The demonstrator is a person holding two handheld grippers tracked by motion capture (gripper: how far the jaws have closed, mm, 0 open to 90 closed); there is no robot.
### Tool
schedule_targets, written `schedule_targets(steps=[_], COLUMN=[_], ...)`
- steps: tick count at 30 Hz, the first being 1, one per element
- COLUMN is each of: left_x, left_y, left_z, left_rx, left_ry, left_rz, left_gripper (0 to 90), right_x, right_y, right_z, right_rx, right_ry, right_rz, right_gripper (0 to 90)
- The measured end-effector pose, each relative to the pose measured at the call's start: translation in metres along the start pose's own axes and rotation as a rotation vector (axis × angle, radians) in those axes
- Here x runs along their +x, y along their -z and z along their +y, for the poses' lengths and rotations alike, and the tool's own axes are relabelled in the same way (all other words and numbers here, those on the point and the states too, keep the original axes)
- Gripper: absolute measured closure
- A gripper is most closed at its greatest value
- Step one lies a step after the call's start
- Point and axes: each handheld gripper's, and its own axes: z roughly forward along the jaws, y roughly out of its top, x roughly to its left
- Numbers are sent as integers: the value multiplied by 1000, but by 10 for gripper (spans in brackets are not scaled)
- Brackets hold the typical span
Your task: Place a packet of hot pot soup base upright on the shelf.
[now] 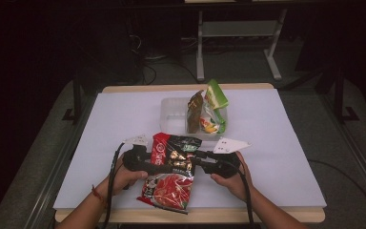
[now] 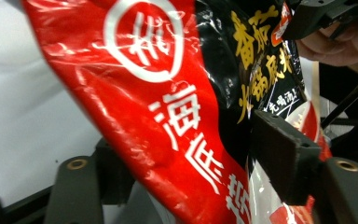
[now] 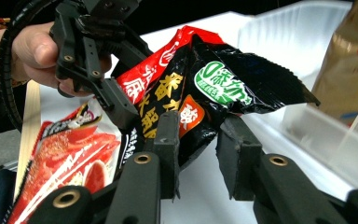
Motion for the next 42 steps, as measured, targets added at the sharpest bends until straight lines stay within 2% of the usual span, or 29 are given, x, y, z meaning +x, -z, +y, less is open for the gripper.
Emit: schedule_targets(steps=[8, 12, 17, 22, 30, 35, 36, 38, 40, 42], left_x=[-6, -16, -22, -24, -23, -27, -27, -28, -27, -27], left_y=[15, 19, 19, 15, 15, 18, 18, 18, 19, 20], left_z=[4, 5, 5, 5, 6, 6, 6, 4, 2, 1], left_rx=[-112, -165, -184, -184, -185, -214, -219, -223, -231, -235], left_ry=[-7, -31, -45, -57, -49, -61, -67, -68, -60, -59], left_rz=[-15, -6, 21, 62, 41, 30, 26, 22, 17, 12], left_gripper=[620, 689, 693, 628, 637, 706, 712, 718, 724, 726], right_x=[0, 3, 5, 4, 5, 5, 5, 7, 9, 9], right_y=[11, 17, 21, 21, 22, 22, 23, 25, 29, 37], right_z=[10, 16, 19, 19, 21, 22, 23, 25, 26, 27], right_rx=[-56, -76, -88, -93, -88, -82, -75, -56, -39, -42], right_ry=[28, 50, 65, 68, 86, 81, 91, 113, 149, 160], right_rz=[-25, -49, -53, -48, -61, -59, -60, -63, -80, -87], right_gripper=[757, 749, 762, 770, 761, 675, 651, 542, 479, 424])
